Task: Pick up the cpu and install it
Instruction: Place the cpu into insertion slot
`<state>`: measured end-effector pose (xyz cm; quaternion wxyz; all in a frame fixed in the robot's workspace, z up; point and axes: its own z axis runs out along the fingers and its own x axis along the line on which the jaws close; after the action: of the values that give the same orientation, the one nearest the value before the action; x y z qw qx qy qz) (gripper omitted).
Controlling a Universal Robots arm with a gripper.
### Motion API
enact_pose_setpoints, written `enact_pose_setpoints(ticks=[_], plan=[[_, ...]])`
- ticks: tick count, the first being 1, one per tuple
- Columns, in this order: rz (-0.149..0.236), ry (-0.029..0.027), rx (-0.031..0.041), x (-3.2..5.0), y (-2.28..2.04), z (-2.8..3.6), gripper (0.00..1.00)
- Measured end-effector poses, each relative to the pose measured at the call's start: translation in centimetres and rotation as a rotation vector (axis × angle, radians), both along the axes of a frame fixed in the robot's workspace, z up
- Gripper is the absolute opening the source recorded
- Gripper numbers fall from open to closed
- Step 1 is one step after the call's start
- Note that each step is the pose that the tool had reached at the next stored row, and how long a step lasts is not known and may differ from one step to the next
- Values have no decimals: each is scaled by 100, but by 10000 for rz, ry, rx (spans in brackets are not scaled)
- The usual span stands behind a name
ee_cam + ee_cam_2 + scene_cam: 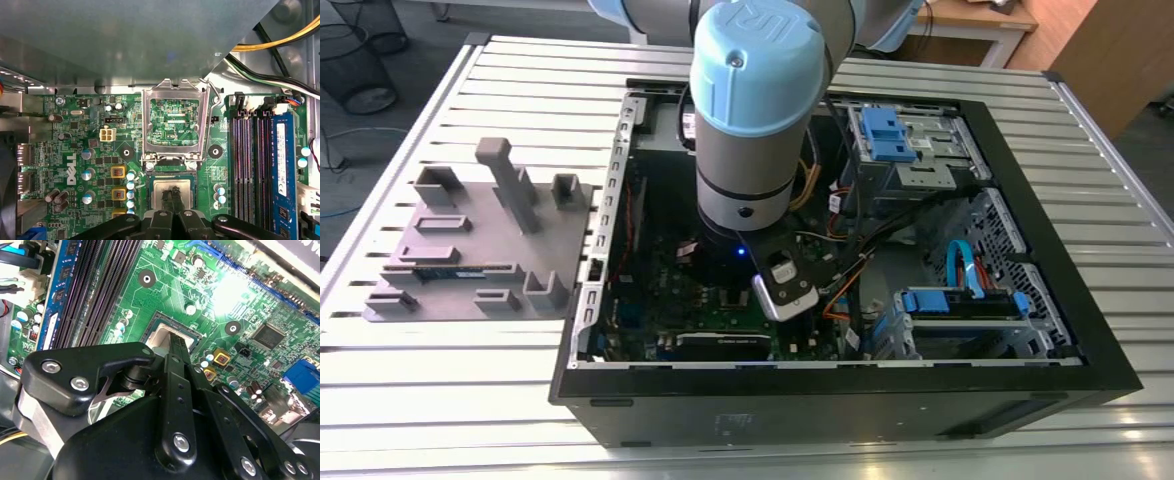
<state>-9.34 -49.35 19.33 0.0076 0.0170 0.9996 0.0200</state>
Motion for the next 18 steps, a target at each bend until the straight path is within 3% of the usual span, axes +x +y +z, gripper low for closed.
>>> enact_pose_setpoints(ticks=[18], plan=[[1, -3, 9, 1, 5, 18, 11]])
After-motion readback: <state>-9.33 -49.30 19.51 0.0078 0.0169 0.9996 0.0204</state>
